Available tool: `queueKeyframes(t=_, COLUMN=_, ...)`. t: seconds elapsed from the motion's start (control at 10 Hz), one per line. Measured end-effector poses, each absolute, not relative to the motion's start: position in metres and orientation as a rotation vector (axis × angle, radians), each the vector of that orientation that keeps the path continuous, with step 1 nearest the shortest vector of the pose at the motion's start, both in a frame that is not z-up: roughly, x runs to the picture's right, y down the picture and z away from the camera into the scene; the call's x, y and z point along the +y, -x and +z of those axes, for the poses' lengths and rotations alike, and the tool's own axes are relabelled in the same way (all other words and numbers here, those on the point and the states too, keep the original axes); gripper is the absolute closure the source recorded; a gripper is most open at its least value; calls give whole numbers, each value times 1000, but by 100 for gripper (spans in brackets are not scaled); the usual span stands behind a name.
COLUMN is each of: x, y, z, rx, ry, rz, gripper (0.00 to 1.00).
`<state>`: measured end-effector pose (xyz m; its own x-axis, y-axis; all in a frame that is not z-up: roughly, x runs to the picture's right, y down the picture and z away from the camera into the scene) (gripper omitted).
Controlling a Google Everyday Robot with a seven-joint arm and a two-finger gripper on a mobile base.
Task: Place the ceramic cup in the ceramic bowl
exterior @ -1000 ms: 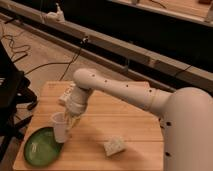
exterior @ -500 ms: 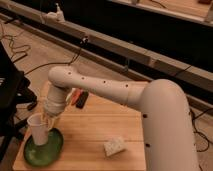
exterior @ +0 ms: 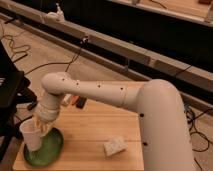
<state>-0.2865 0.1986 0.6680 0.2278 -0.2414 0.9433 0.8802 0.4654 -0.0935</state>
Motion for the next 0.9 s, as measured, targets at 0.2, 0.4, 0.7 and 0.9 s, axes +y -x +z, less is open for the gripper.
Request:
queueKeyframes(t=0.2, x=202, y=279, z=684, rx=-1013, ry=682, rz=-930, gripper=100)
queueKeyframes(t=0.4, x=203, y=267, z=700, rx=-945, ry=649, rz=-969, gripper=100)
queueKeyframes(t=0.7, x=206, y=254, z=716, rx=-875, ry=636, rz=-967, gripper=100)
queueKeyframes(t=0.9, x=210, y=254, z=717, rx=-877, ry=640, rz=-948, gripper=98)
